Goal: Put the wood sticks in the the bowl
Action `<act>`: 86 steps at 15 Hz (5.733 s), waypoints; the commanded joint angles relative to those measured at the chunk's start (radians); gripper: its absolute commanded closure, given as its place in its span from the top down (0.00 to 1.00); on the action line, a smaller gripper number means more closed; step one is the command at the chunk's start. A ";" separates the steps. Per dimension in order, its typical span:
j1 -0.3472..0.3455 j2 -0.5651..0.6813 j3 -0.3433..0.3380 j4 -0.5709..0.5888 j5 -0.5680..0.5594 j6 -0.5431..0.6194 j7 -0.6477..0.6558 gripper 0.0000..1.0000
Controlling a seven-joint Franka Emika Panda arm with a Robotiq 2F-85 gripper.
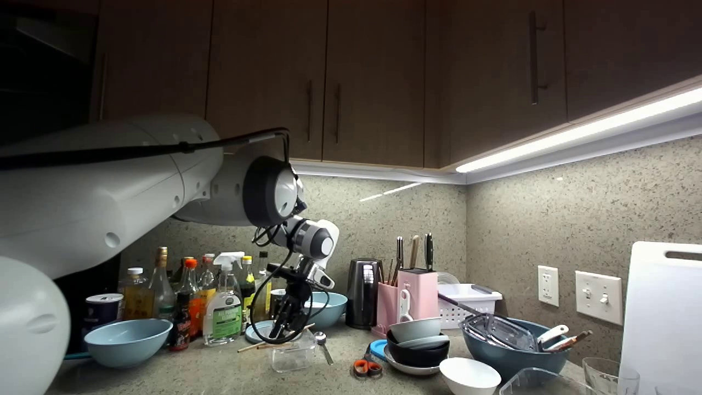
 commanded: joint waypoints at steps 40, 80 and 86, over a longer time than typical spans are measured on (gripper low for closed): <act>0.036 0.206 0.014 0.432 -0.194 -0.734 -0.221 0.07; 0.100 0.346 -0.010 0.642 -0.279 -0.575 -0.366 0.47; 0.101 0.346 -0.009 0.641 -0.277 -0.553 -0.364 0.84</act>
